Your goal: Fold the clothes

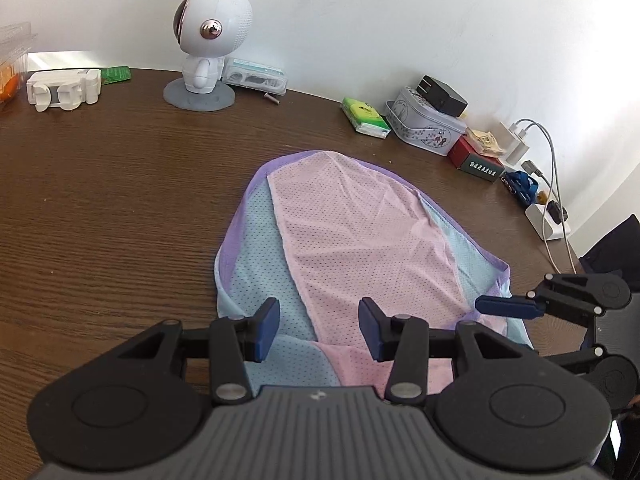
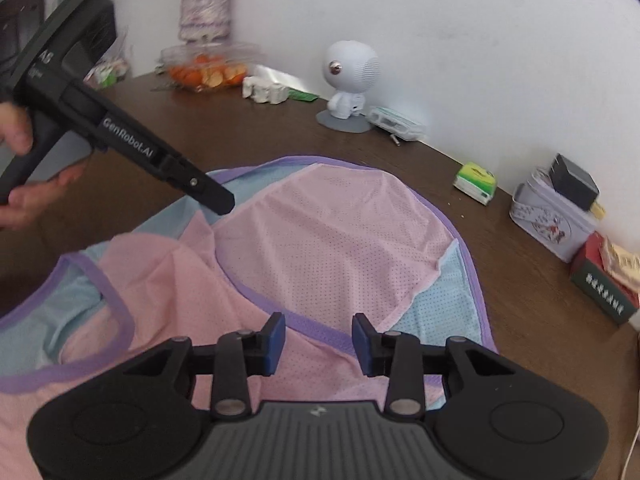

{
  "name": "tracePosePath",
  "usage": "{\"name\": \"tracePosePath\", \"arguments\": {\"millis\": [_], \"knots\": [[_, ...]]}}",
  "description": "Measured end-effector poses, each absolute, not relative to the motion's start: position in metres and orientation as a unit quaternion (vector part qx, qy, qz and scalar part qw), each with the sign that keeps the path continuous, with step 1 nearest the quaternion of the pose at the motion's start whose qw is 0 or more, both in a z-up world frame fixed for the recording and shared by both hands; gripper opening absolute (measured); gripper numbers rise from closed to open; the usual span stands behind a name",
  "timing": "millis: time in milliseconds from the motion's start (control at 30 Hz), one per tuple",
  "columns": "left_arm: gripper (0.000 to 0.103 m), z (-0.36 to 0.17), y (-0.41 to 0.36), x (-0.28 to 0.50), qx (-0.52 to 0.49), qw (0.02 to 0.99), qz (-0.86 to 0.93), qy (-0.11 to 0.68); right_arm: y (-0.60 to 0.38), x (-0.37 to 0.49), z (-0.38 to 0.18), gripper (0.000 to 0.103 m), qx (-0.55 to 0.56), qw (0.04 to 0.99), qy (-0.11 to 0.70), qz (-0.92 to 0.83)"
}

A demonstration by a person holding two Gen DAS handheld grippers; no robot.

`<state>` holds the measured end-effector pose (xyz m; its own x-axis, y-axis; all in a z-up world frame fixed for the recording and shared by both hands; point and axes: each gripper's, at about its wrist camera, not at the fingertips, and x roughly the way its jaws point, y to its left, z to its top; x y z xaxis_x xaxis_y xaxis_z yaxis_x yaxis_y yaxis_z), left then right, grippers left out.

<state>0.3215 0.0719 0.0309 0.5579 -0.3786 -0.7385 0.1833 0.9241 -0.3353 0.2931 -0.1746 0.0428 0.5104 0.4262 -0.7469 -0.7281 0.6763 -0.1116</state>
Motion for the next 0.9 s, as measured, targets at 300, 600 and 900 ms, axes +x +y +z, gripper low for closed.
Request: {"name": "tracePosePath", "arguments": {"millis": [300,600,900], "knots": [[0.049,0.035,0.072,0.316,-0.074,0.877,-0.186,0.437,-0.179,0.318,0.037,0.011,-0.234,0.778,0.406,0.418],[0.049,0.032,0.069,0.313,-0.042,0.880,-0.184,0.435,-0.197,0.318,0.062,0.002,-0.169,0.882,0.282,0.338],[0.048,0.025,0.053,0.314,0.007,0.890,-0.147,0.431,-0.186,0.326,0.059,0.028,-0.155,0.865,0.299,0.373]]}}
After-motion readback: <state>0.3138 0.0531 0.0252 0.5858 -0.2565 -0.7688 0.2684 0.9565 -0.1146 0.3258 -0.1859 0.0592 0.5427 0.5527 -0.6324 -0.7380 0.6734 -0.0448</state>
